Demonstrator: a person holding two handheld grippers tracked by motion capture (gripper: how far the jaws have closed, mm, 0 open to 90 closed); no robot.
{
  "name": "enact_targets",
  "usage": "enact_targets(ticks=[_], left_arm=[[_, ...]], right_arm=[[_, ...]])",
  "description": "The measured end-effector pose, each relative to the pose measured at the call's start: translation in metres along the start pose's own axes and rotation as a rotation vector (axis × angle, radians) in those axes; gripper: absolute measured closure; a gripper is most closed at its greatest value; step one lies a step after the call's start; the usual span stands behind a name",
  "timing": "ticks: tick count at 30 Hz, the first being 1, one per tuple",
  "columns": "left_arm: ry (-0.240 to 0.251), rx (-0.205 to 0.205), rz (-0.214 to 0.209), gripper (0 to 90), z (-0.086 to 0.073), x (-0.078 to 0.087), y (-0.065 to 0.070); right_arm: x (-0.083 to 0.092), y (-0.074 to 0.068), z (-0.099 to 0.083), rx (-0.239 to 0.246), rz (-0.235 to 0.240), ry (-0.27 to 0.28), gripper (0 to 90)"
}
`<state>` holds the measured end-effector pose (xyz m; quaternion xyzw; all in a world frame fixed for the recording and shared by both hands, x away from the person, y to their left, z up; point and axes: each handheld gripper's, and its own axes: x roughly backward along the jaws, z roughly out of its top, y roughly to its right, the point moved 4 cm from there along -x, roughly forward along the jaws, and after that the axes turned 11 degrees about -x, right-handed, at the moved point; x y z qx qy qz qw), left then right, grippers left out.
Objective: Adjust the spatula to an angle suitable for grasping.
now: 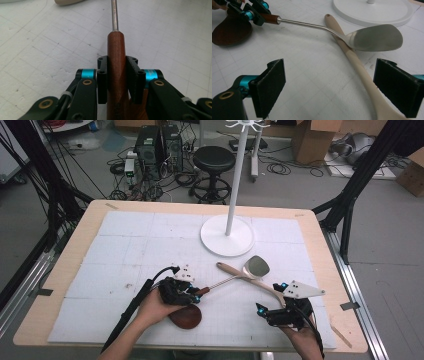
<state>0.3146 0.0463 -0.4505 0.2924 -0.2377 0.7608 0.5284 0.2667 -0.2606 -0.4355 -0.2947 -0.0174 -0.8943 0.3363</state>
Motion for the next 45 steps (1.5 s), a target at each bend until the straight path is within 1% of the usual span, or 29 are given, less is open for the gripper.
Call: enact_targets(ticks=[4, 7, 11, 12, 17, 21, 22, 23, 24, 26, 28, 29, 30, 32, 35, 36, 37, 38, 39, 40, 42, 43, 44, 45], left_arm=[[-0.003, -0.012, 0.001, 73.1, 0.0, 0.004, 0.0], [-0.011, -0.03, -0.001, 73.1, -0.001, 0.007, -0.001], [-0.013, -0.036, -0.003, 73.1, -0.001, 0.012, -0.001], [-0.005, -0.03, -0.005, 73.1, -0.001, 0.012, -0.001], [0.005, -0.027, -0.027, 73.0, -0.004, 0.02, -0.002], [0.011, -0.028, -0.027, 73.1, -0.006, 0.027, -0.002], [0.007, -0.035, -0.028, 73.1, -0.007, 0.029, -0.002], [0.011, -0.034, -0.028, 73.1, -0.007, 0.031, -0.002], [0.009, -0.039, -0.032, 73.1, -0.008, 0.033, -0.002], [0.003, -0.046, -0.041, 73.0, -0.011, 0.039, -0.003], [-0.002, -0.048, -0.051, 73.0, -0.014, 0.044, -0.003], [-0.004, -0.054, -0.056, 73.0, -0.015, 0.047, -0.003], [-0.002, -0.053, -0.06, 73.0, -0.016, 0.049, -0.003], [-0.003, -0.057, -0.068, 73.0, -0.018, 0.054, -0.003], [-0.01, -0.068, -0.084, 72.9, -0.02, 0.06, -0.002], [-0.01, -0.072, -0.09, 73.0, -0.021, 0.062, -0.002], [-0.018, -0.077, -0.096, 72.9, -0.022, 0.063, -0.002], [-0.022, -0.085, -0.102, 72.9, -0.023, 0.065, -0.002], [-0.019, -0.079, -0.106, 72.9, -0.024, 0.066, -0.001], [-0.025, -0.088, -0.107, 73.0, -0.024, 0.067, -0.001], [-0.022, -0.093, -0.113, 72.9, -0.024, 0.069, 0.0], [-0.018, -0.097, -0.115, 72.9, -0.023, 0.07, 0.0], [-0.014, -0.095, -0.122, 72.9, -0.023, 0.071, 0.0], [-0.011, -0.095, -0.127, 72.9, -0.023, 0.073, 0.001]], right_arm=[[0.0, 0.0, 0.0, 0.0, 0.001, 0.0, 10.0], [0.0, 0.0, 0.0, 0.001, 0.002, -0.001, 10.1], [0.001, 0.0, -0.001, 0.0, 0.002, -0.001, 10.1], [0.001, 0.0, -0.001, 0.0, 0.003, -0.002, 10.0], [0.002, 0.0, -0.002, -0.004, 0.006, -0.002, 10.1], [0.002, -0.001, -0.002, -0.002, 0.009, -0.003, 10.0], [0.001, -0.003, -0.001, 0.001, 0.012, 0.0, 10.0], [0.001, -0.003, -0.001, 0.001, 0.012, 0.0, 10.0], [0.002, -0.007, 0.001, 0.007, 0.019, 0.0, 10.1], [0.001, -0.009, 0.002, 0.009, 0.025, 0.002, 10.1], [0.001, -0.013, 0.004, 0.015, 0.047, 0.004, 10.1], [-0.001, -0.018, 0.006, 0.013, 0.084, 0.0, 10.1], [-0.001, -0.018, 0.006, 0.013, 0.084, 0.0, 10.1], [-0.003, -0.024, 0.01, 0.032, 0.103, -0.01, 10.0], [-0.008, -0.031, 0.016, 0.038, 0.144, -0.024, 10.1], [-0.012, -0.037, 0.021, 0.039, 0.168, -0.035, 10.1], [-0.014, -0.04, 0.023, 0.053, 0.182, -0.043, 10.1], [-0.014, -0.04, 0.023, 0.053, 0.182, -0.043, 10.1], [-0.016, -0.043, 0.026, 0.069, 0.195, -0.055, 10.1], [-0.019, -0.046, 0.029, 0.087, 0.208, -0.059, 10.1], [-0.024, -0.052, 0.036, 0.099, 0.235, -0.076, 10.1], [-0.03, -0.059, 0.044, 0.128, 0.257, -0.093, 10.1], [-0.03, -0.059, 0.044, 0.128, 0.257, -0.093, 10.1], [-0.033, -0.062, 0.047, 0.149, 0.267, -0.101, 10.1]])
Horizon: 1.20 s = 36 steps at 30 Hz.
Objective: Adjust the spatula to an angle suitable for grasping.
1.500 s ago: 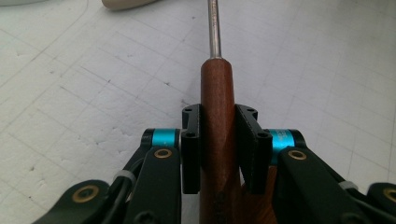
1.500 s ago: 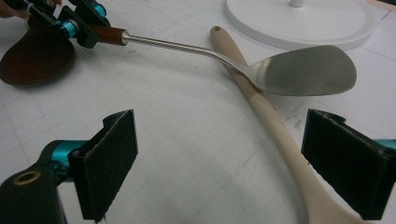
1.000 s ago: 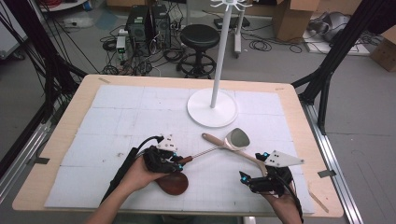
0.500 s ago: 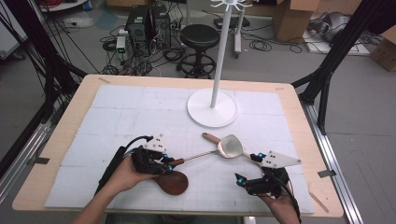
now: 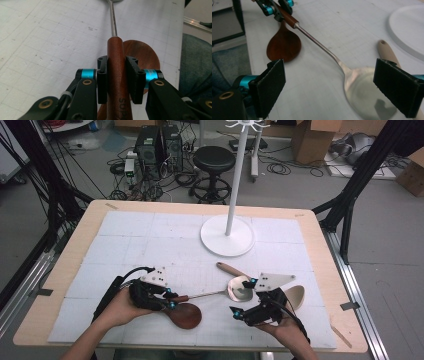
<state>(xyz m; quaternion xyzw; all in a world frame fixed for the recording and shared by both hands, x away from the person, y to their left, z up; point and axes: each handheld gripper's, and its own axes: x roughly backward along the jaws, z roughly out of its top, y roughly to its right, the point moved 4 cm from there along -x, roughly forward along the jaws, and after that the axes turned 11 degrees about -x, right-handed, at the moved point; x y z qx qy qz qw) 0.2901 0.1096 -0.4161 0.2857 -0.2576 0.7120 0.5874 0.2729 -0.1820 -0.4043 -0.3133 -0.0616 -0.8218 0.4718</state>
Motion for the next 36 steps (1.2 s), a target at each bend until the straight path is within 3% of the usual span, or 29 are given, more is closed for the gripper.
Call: enact_targets(ticks=[6, 11, 13, 16, 24, 30, 36], left_arm=[[0.009, -0.029, -0.023, 72.9, 0.006, 0.005, 0.002], [0.009, -0.051, -0.039, 72.9, 0.013, 0.005, 0.001], [0.003, -0.059, -0.046, 72.9, 0.016, 0.004, 0.002], [0.0, -0.068, -0.058, 72.9, 0.02, 0.003, 0.002], [-0.008, -0.083, -0.067, 72.9, 0.029, 0.003, 0.001], [-0.012, -0.09, -0.07, 73.0, 0.033, 0.004, 0.0], [0.001, -0.097, -0.066, 72.9, 0.038, 0.005, 0.0]], right_arm=[[-0.023, -0.007, 0.023, 0.071, 0.051, -0.059, 10.1], [-0.039, -0.007, 0.03, 0.066, 0.064, -0.084, 10.4], [-0.047, -0.006, 0.032, 0.074, 0.071, -0.096, 21.7], [-0.061, -0.007, 0.033, 0.097, 0.103, -0.149, 22.7], [-0.077, -0.013, 0.032, 0.108, 0.174, -0.203, 29.5], [-0.085, -0.012, 0.032, 0.112, 0.23, -0.238, 45.4], [-0.09, -0.01, 0.032, 0.122, 0.272, -0.27, 67.6]])
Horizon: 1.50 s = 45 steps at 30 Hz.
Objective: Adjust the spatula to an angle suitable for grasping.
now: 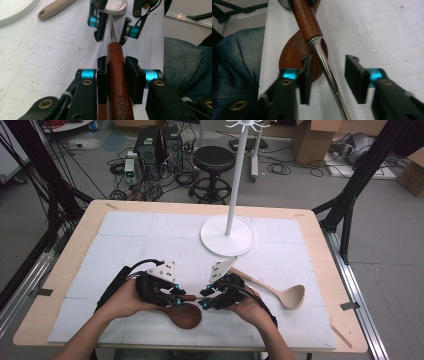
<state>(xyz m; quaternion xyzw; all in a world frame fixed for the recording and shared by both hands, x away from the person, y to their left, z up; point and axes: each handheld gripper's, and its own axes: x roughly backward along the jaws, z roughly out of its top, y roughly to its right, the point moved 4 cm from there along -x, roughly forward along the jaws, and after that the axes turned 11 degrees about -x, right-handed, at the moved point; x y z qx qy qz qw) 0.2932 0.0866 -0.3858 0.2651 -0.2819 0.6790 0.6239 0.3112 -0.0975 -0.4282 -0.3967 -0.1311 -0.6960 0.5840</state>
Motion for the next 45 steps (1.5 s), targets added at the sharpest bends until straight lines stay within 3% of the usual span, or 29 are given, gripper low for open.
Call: enact_targets(ticks=[2, 14, 16, 18, 21, 27, 36, 45], left_arm=[[0.006, 0.0, 0.001, 73.0, 0.001, 0.001, 0.0], [0.052, 0.031, 0.002, 70.1, 0.0, 0.011, -0.004], [0.064, 0.044, 0.027, 66.4, 0.0, 0.015, -0.005], [0.081, 0.06, 0.038, 57.1, -0.001, 0.02, -0.006], [0.113, 0.082, 0.053, 50.0, -0.002, 0.028, -0.007], [0.169, 0.127, 0.135, 37.2, -0.006, 0.045, -0.013], [0.208, 0.166, 0.188, 32.6, -0.013, 0.061, -0.019], [0.23, 0.203, 0.2, 29.7, -0.021, 0.067, -0.022]], right_arm=[[0.0, 0.001, 0.0, 0.009, 0.001, -0.005, 74.4], [0.001, -0.005, 0.004, 0.063, 0.007, 0.013, 80.0], [0.0, -0.007, 0.004, 0.08, 0.02, 0.002, 81.1], [-0.001, -0.009, 0.004, 0.088, 0.029, -0.007, 82.5], [-0.002, -0.01, 0.004, 0.092, 0.015, -0.02, 83.4], [0.003, -0.01, 0.004, 0.084, 0.011, 0.003, 84.4], [0.007, -0.01, 0.003, 0.087, 0.002, 0.014, 84.5], [0.011, -0.009, 0.002, 0.074, -0.013, 0.031, 84.5]])
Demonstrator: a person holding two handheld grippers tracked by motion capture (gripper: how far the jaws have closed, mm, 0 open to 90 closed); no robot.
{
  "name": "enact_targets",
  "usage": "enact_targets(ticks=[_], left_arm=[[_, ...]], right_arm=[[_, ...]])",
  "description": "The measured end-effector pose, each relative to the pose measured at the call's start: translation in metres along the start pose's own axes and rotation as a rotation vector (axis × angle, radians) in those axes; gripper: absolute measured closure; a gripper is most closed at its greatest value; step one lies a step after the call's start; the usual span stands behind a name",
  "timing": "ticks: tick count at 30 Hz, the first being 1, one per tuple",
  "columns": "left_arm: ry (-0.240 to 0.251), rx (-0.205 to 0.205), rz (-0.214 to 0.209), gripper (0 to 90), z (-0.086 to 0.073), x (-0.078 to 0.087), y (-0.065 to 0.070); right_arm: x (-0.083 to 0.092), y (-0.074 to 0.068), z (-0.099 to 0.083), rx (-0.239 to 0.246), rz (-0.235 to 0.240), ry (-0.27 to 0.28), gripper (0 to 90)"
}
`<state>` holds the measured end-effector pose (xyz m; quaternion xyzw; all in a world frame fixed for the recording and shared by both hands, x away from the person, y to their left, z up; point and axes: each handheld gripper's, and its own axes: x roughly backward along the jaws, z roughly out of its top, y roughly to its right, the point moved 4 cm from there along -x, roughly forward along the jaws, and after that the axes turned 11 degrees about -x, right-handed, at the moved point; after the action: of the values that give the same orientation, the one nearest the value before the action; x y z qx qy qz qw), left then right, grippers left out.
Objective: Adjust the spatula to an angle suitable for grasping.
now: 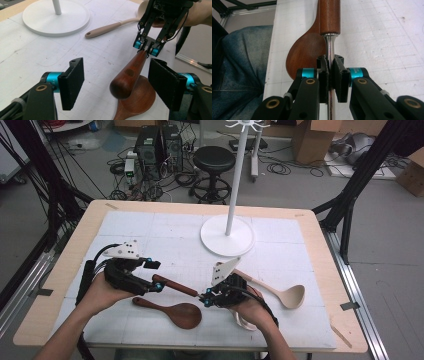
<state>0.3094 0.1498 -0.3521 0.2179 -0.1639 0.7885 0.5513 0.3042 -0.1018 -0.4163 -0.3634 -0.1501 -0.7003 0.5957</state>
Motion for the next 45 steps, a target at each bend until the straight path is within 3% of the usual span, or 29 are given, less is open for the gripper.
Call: enact_targets(ticks=[14, 27, 35, 40, 43, 45], left_arm=[[0.021, 0.023, -0.022, 30.1, 0.002, -0.009, 0.003], [0.121, 0.059, 0.01, 43.6, 0.024, -0.012, 0.007], [0.179, 0.135, 0.025, 52.3, 0.035, -0.012, 0.005], [0.203, 0.17, 0.052, 57.7, 0.043, -0.012, 0.006], [0.216, 0.19, 0.028, 62.6, 0.044, -0.01, 0.006], [0.238, 0.202, -0.005, 65.1, 0.045, -0.009, 0.007]], right_arm=[[0.008, -0.001, 0.008, -0.015, -0.034, 0.053, 84.6], [0.014, -0.007, 0.036, -0.021, -0.074, 0.147, 84.6], [0.014, -0.005, 0.038, -0.054, -0.128, 0.177, 84.5], [0.012, -0.009, 0.041, -0.044, -0.155, 0.185, 84.5], [0.013, -0.01, 0.041, -0.048, -0.142, 0.196, 83.7], [0.015, -0.01, 0.04, -0.066, -0.109, 0.202, 82.5]])
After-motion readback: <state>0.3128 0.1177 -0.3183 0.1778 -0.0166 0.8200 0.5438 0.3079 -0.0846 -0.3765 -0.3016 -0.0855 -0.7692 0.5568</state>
